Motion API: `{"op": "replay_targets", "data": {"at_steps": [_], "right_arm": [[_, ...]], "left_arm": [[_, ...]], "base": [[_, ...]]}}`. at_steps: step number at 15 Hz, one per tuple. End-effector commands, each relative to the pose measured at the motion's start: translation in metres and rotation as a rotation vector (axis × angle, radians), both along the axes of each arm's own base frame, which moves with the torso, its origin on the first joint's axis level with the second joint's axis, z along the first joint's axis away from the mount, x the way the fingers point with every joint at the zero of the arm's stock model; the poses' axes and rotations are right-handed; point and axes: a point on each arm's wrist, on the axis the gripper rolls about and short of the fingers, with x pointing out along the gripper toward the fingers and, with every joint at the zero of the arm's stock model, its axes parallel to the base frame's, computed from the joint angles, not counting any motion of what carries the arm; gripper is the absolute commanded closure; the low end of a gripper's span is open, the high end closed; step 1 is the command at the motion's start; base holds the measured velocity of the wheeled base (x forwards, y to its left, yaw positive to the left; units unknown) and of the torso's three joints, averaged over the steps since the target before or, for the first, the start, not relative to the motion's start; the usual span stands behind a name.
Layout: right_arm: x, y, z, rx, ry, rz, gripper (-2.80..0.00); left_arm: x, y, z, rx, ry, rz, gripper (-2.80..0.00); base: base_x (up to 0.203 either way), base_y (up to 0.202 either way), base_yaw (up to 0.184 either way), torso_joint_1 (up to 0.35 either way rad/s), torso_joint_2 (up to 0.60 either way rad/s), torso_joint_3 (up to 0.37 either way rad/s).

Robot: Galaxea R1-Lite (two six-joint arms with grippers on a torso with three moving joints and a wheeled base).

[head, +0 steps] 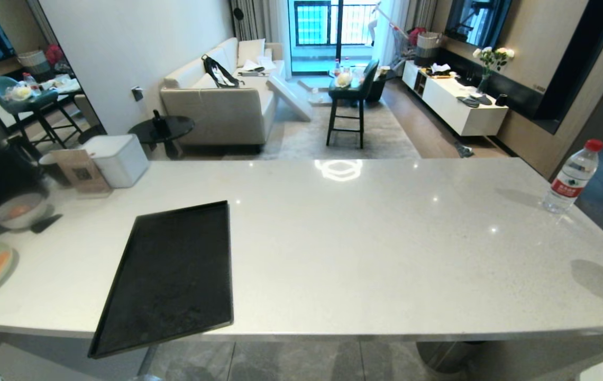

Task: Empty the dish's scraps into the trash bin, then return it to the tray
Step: Move the bowl over the trash can

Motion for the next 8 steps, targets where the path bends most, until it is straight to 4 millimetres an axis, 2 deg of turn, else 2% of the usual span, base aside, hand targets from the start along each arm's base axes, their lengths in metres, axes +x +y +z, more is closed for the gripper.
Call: {"op": "replay_targets", "data": {"at_steps": [1,8], "right_arm": [[0.0001,0.0,0.0,0.0,0.001,0.0,0.0],[0.0001,0.0,0.0,0.001,0.001,0.0,0.0]], "left_arm": [[-0.0001,0.0001,-0.0003,-0.002,0.004,0.003,0.0],[0.0002,0.0002,-0.0004,-0.002,0.008,0.005,0.0]], "base": [[0.0,0.0,0.0,-0.132,0.33,0.189],[0.0,0.0,0.0,-0.129,0.33,0.187]]}}
